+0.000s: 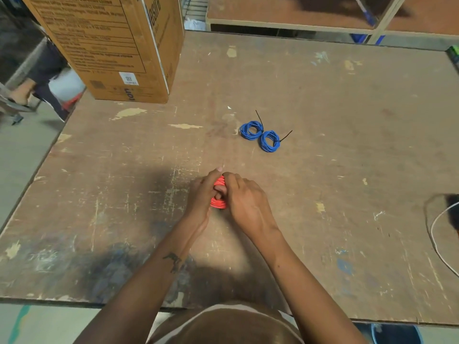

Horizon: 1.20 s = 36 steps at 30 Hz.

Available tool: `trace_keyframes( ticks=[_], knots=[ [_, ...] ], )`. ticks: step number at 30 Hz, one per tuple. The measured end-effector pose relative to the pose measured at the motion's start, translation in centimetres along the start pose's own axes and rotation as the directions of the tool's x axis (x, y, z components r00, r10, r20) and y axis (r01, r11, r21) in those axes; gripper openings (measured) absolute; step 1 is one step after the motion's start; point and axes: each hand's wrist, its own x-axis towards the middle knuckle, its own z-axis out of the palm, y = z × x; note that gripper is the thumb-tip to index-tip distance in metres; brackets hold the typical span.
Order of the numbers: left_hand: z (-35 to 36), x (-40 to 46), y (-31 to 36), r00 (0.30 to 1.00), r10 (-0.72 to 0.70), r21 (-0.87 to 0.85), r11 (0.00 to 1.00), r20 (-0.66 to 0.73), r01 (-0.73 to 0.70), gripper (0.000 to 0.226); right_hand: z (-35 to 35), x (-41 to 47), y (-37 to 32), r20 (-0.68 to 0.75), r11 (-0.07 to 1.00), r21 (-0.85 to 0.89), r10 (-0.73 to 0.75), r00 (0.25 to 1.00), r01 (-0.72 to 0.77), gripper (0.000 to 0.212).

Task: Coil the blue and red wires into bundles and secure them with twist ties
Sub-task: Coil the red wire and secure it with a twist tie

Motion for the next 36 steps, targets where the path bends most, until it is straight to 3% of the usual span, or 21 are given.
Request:
trace_keyframes(
  ticks=[3,7,9,14,17,23,28,31,36],
  knots=[
    [-0.6,0.4,-0.7,0.999,0.037,0.06,0.998,-0.002,-0.036,0.039,0.1,0.2,-0.3,0.066,0.999,0.037,-0.013,0.998,0.01,0.036],
    [-2.2,1.5,-2.1,0.998,0.04,0.113,0.993,-0.054,-0.034,0.04,0.5,-0.5,-0.3,0.236,0.882,0.421,0.117,0.965,-0.21,0.045],
    [-3.6,2.6,-2.7,0.995,0.042,0.167,0.986,-0.093,-0.026,0.043,1.2,-1.2,0.1,0.239,0.834,0.465,0.203,0.95,-0.295,0.044],
    [-6.4,4.9,-3.8,0.995,-0.027,0.243,0.969,-0.097,0.05,0.047,5.7,-1.9,1.4,0.308,0.829,0.317,0.369,0.877,-0.46,0.029],
    [-7.3,5.7,-4.6,0.994,-0.031,0.282,0.958,-0.108,0.06,0.036,7.9,-1.7,1.1,0.337,0.845,0.253,0.379,0.862,-0.471,0.032],
    [-8.4,6.4,-5.7,0.995,-0.025,0.331,0.942,-0.1,0.057,0.04,9.6,-0.5,-0.9,0.257,0.838,0.178,0.466,0.846,-0.516,0.012],
    [-9.0,6.6,-5.9,0.998,-0.005,0.279,0.96,-0.061,0.022,0.037,10.2,0.1,-1.2,0.312,0.817,0.134,0.503,0.806,-0.561,0.019],
    [-9.2,6.5,-6.0,0.999,0.018,0.22,0.975,-0.036,-0.009,0.034,10.2,-0.1,-1.2,0.348,0.74,0.224,0.548,0.761,-0.635,0.021],
    [-8.5,5.9,-6.0,0.991,0.078,0.179,0.982,-0.106,-0.059,0.037,7.3,-0.7,-1.5,0.332,0.443,0.473,0.711,0.62,-0.762,0.015]
  ],
)
